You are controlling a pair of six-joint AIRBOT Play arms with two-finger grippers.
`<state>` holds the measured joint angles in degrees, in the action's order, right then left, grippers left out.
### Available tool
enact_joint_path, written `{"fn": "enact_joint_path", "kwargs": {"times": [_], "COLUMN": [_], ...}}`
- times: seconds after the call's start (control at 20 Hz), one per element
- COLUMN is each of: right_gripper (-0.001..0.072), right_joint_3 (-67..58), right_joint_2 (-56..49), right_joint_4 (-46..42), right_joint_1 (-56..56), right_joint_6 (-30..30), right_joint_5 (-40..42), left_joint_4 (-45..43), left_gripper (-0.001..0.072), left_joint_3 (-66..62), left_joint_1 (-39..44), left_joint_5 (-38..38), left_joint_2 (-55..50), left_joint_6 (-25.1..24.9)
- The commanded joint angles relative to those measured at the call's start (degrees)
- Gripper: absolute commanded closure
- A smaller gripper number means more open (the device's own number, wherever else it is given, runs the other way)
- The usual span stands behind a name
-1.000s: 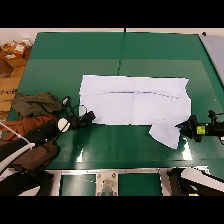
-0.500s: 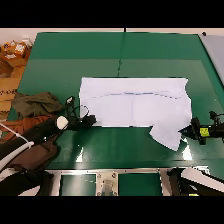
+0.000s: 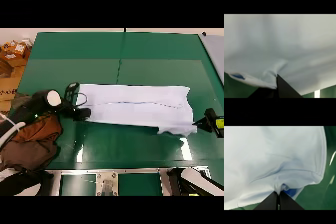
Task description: Fold the shirts.
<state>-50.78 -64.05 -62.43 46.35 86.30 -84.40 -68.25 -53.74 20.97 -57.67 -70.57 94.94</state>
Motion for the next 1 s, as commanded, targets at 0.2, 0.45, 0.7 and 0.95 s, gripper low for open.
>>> {"fn": "enact_joint_path", "kwargs": {"times": [0.2,0.45,0.7,0.95], "right_gripper": [0.0696,0.0695,0.0580,0.0164], "right_joint_3": [-15.32,-23.12,-29.18,-39.01], "right_joint_2": [-8.02,-23.71,-38.82,-41.09], "right_joint_4": [11.13,14.93,21.97,19.23], "right_joint_1": [-8.66,-13.90,-15.80,-7.15], "right_joint_6": [0.48,-2.95,-8.35,-15.58], "right_joint_5": [6.23,14.01,23.23,15.96], "left_joint_4": [-3.28,-1.73,2.54,-2.73], "left_gripper": [0.0678,0.0677,0.0377,0.0056], "left_joint_3": [-16.31,-27.04,-33.05,-40.74], "left_joint_1": [-1.07,-3.17,-3.17,-7.69], "left_joint_5": [-0.15,2.54,14.88,10.19], "left_joint_2": [-9.35,-23.37,-32.24,-29.90], "left_joint_6": [-2.40,-4.20,-4.94,-4.79]}}
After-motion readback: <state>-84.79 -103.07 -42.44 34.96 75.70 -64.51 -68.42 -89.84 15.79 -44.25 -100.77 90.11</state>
